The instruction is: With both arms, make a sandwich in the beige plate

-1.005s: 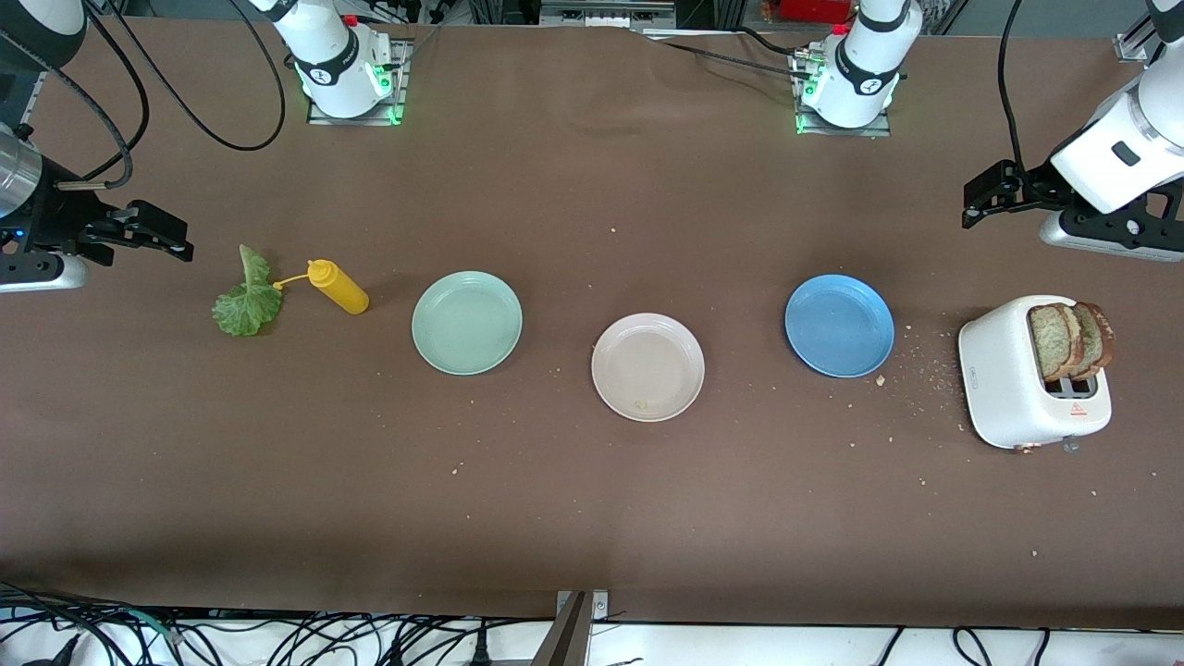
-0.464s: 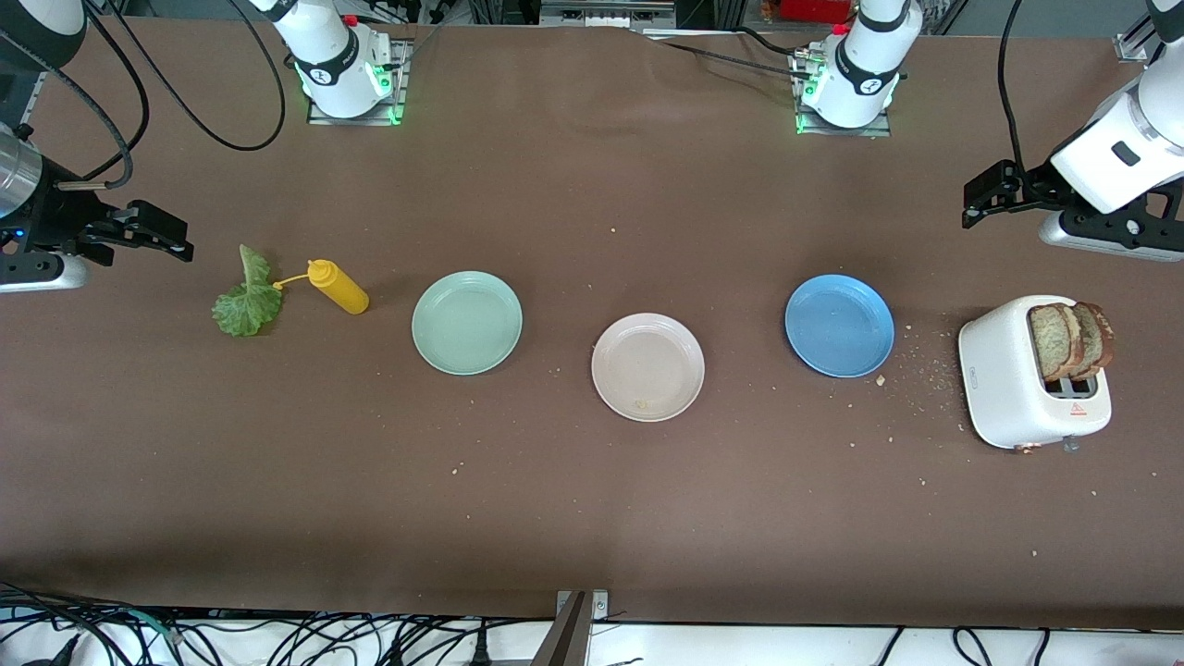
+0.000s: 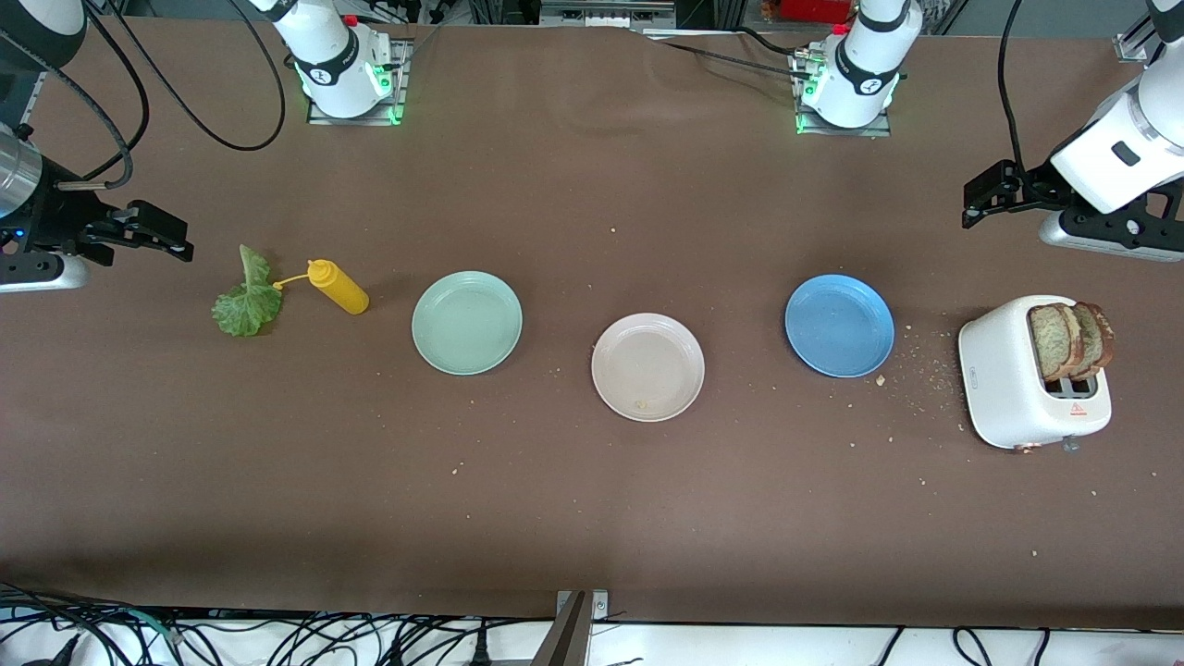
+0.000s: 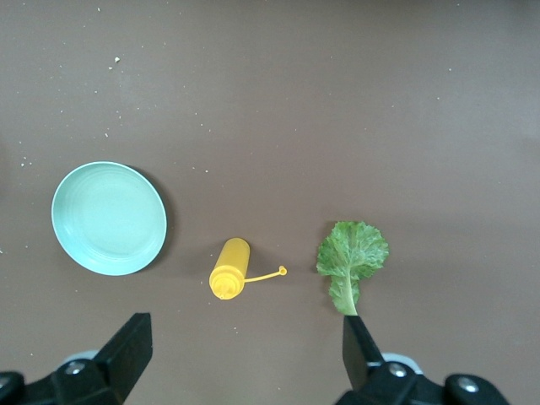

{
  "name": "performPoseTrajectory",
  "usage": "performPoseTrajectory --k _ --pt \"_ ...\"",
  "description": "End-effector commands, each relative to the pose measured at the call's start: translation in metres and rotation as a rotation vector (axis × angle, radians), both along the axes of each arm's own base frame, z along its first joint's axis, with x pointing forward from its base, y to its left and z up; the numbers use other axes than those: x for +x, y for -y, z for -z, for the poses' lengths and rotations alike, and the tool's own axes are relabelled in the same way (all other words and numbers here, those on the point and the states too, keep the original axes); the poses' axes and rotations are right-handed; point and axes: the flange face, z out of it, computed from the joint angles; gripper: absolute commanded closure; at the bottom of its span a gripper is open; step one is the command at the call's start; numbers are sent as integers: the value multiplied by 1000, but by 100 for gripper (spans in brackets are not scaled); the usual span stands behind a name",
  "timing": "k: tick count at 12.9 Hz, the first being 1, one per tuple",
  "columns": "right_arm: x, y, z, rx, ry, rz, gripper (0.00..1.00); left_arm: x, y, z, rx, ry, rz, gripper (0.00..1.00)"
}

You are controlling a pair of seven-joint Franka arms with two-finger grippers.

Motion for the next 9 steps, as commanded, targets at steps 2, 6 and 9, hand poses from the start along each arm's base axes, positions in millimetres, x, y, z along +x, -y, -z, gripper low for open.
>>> performPoseTrajectory --k 2,6,9 --pt "0 2 -3 13 -7 0 0 -2 -2 -6 11 15 6 0" --pt "-1 2 -4 13 -5 0 0 7 -10 13 7 -19 -17 0" --pt "-1 2 -2 13 -8 0 0 11 -17 13 -56 -25 -39 0"
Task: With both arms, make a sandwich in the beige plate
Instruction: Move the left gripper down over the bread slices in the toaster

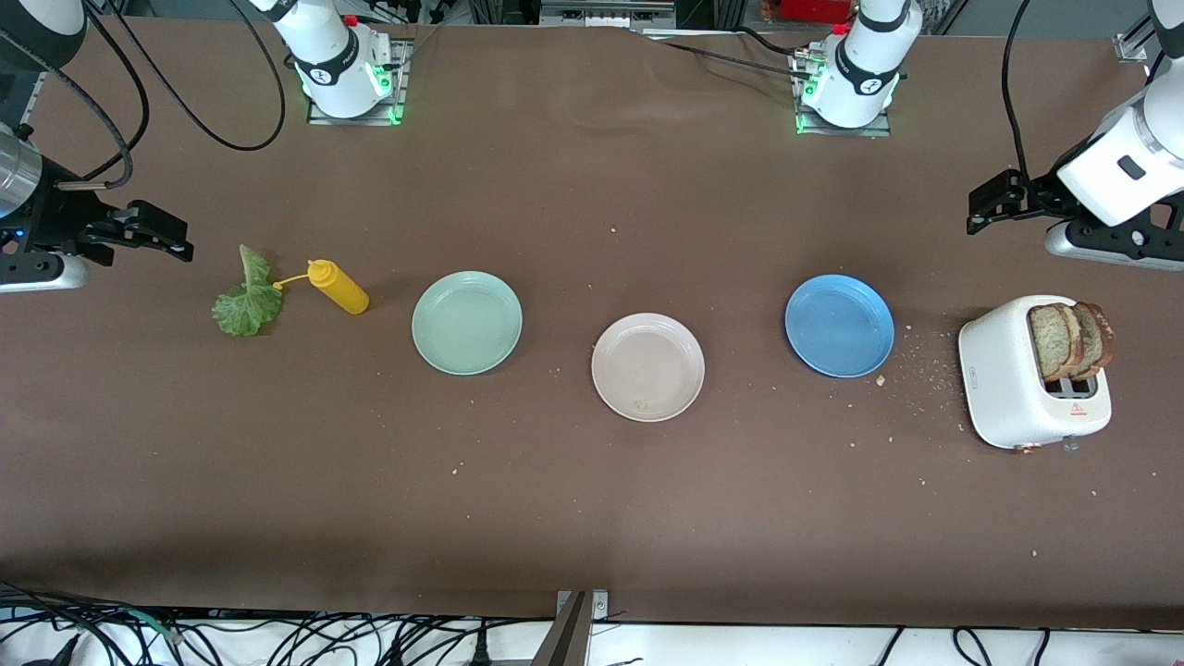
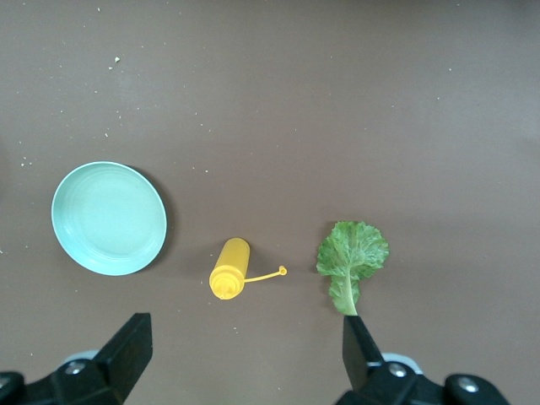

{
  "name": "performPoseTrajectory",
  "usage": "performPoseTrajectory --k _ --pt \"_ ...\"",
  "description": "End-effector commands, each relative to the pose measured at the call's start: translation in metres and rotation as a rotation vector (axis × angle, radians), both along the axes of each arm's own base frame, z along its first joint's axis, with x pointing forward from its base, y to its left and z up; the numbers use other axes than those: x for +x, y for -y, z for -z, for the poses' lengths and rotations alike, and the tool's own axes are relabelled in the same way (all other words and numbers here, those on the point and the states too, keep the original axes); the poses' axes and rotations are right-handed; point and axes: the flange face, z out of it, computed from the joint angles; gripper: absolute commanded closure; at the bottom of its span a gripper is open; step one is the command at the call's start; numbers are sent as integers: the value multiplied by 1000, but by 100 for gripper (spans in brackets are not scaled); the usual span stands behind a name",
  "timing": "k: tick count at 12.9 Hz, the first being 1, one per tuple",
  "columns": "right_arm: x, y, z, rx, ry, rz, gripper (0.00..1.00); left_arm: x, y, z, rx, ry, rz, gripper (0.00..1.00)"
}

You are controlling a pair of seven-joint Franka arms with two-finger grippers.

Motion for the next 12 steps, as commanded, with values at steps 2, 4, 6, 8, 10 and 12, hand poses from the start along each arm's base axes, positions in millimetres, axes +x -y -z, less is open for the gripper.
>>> performPoseTrajectory --k 2,4,6,8,10,12 --pt "-1 2 -3 14 -7 2 0 6 -4 7 -52 -14 -16 0" --pt "-1 2 -2 14 -8 2 0 8 10 12 -46 -24 10 0" --pt "-1 2 -2 14 -8 2 0 12 9 22 -46 -42 9 0" --pt "-1 2 -2 14 -8 2 0 15 6 23 -46 -35 -3 0" --pt "0 4 -2 14 -8 5 0 25 0 33 -39 -22 -18 0" --pt "0 4 -2 14 -8 5 0 32 -6 41 -35 -25 -27 0"
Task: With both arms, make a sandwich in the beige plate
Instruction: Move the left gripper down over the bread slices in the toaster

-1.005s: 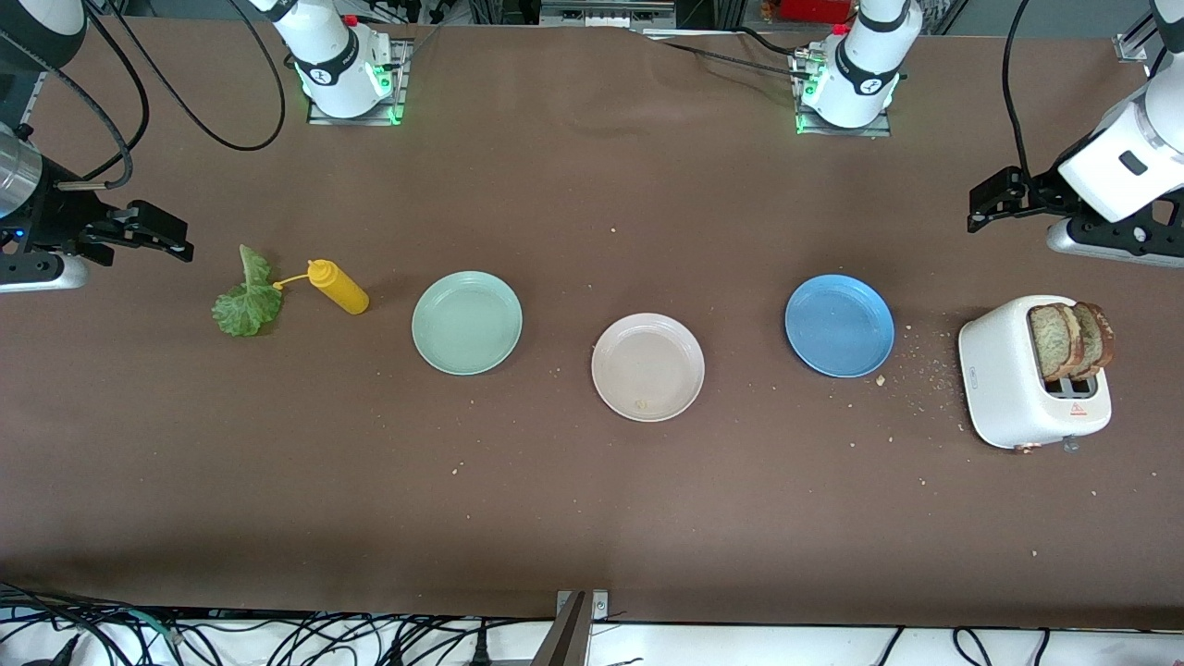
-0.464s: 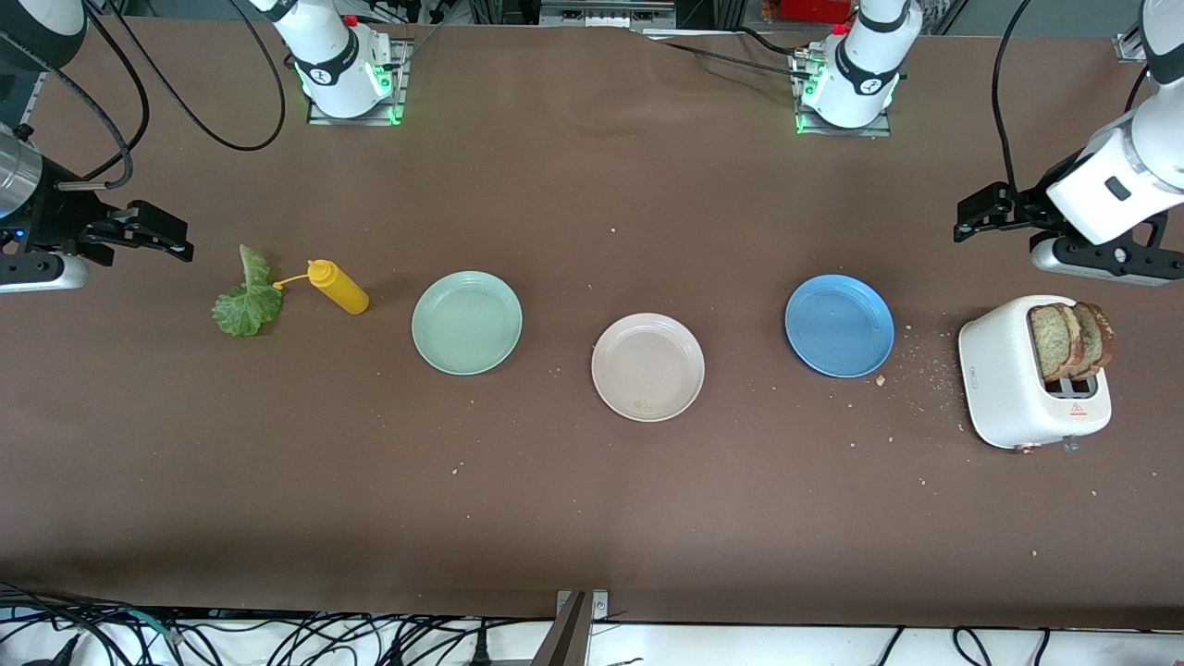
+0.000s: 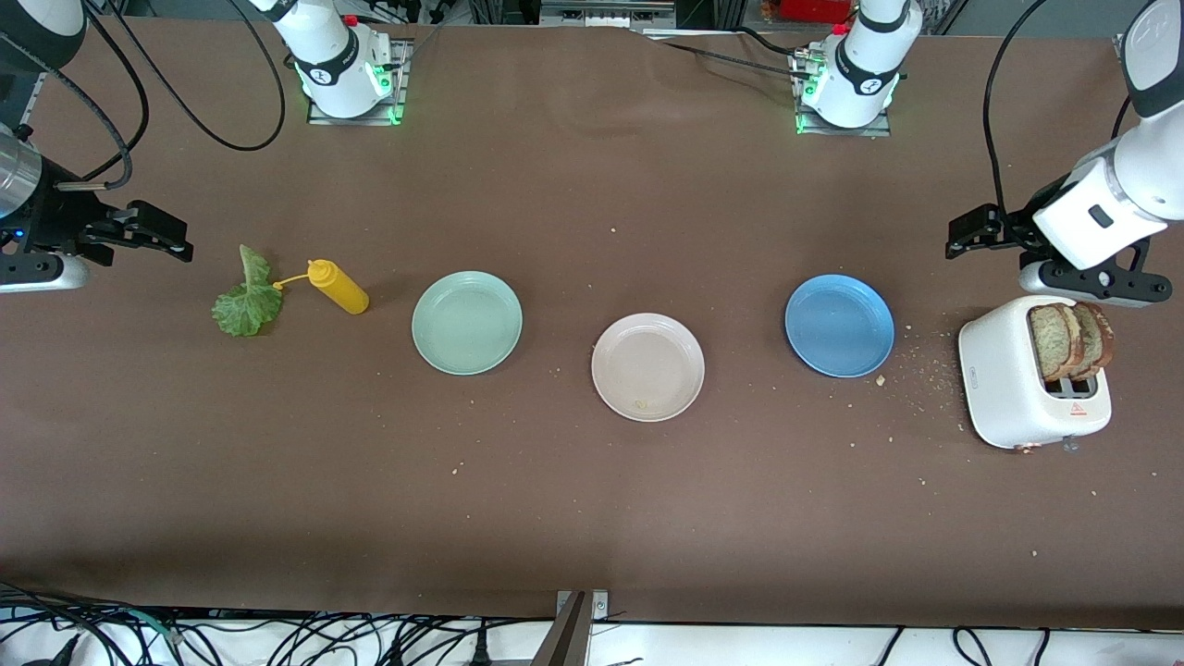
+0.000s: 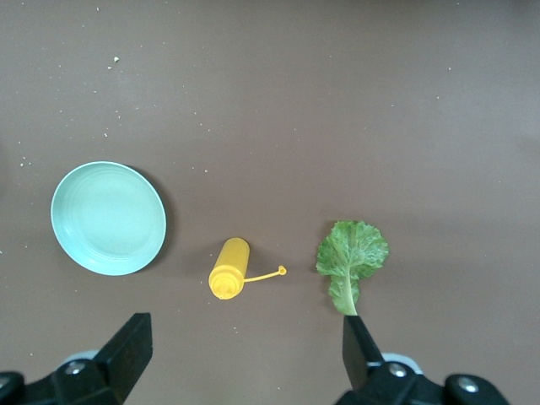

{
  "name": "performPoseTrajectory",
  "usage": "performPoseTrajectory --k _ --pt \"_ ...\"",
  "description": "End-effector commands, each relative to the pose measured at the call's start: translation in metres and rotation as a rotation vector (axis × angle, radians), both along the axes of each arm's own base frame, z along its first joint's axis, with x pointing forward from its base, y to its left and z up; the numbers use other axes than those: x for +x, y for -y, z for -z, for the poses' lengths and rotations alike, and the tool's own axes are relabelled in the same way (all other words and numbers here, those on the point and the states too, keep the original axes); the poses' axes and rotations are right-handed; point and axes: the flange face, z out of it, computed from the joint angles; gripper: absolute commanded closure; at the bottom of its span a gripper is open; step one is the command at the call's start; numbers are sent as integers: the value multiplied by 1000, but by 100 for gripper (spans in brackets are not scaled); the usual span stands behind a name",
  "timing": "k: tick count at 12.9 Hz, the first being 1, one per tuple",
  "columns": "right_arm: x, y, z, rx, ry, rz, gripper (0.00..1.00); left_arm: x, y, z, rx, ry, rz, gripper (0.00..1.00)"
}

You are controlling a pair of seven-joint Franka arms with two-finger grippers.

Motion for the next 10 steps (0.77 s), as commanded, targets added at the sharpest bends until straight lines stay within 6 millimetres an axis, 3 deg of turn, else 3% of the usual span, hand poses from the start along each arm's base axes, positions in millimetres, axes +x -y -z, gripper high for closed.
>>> performPoseTrajectory --k 1,4,10 --pt "-1 3 -3 14 -7 3 0 13 -11 7 2 14 -21 0" --pt "-1 3 -2 14 -8 3 0 39 -40 25 89 114 -24 0" --pt "-1 3 -2 16 -8 3 0 66 -122 99 207 77 13 0"
